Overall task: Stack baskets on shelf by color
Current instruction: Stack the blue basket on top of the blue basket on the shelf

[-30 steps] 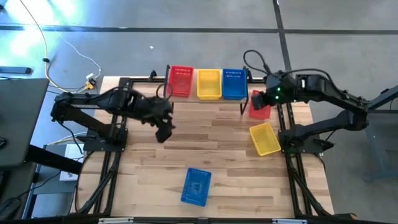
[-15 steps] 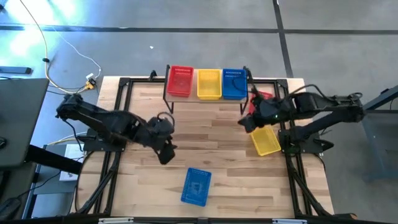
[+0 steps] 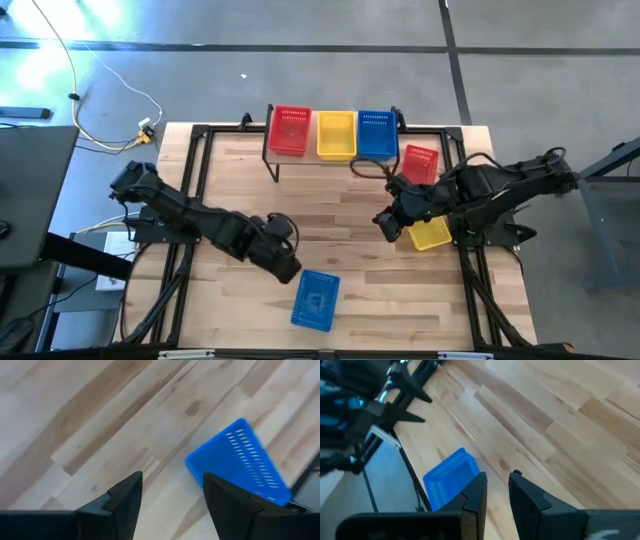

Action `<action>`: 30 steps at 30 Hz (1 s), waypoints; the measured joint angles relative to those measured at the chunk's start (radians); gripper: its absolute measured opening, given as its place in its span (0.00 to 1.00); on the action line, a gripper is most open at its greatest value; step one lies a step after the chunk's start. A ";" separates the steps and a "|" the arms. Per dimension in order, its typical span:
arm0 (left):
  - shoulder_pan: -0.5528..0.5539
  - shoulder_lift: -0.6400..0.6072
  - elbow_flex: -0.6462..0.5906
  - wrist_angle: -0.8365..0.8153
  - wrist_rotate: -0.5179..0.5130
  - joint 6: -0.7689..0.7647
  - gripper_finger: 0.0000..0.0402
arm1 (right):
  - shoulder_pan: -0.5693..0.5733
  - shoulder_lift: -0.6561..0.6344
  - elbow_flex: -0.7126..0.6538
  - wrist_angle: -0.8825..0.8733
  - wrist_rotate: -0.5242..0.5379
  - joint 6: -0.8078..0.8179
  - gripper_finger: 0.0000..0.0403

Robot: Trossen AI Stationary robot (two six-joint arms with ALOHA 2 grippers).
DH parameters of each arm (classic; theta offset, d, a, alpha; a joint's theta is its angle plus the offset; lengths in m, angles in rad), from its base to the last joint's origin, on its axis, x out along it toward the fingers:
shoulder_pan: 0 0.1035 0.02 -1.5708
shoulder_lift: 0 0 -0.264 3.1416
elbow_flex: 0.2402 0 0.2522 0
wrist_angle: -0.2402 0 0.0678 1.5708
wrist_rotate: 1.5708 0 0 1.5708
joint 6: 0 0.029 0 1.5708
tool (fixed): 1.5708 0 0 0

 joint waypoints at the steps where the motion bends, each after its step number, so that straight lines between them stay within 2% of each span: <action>1: -0.002 0.017 0.000 -0.004 0.004 -0.021 0.50 | 0.000 0.005 0.000 0.000 -0.006 -0.015 0.17; 6: -0.003 0.087 0.000 0.002 0.066 -0.131 0.50 | 0.000 0.015 0.000 -0.001 -0.047 -0.054 0.17; 15: -0.025 0.187 0.000 0.013 0.107 -0.231 0.50 | 0.000 0.014 0.000 -0.005 -0.051 -0.116 0.17; 23: -0.035 0.245 0.000 0.131 0.149 -0.244 0.50 | 0.000 0.014 0.001 -0.014 -0.057 -0.146 0.17; 30: -0.039 0.264 0.001 0.185 0.122 -0.270 0.50 | 0.000 0.014 0.001 -0.022 -0.057 -0.167 0.17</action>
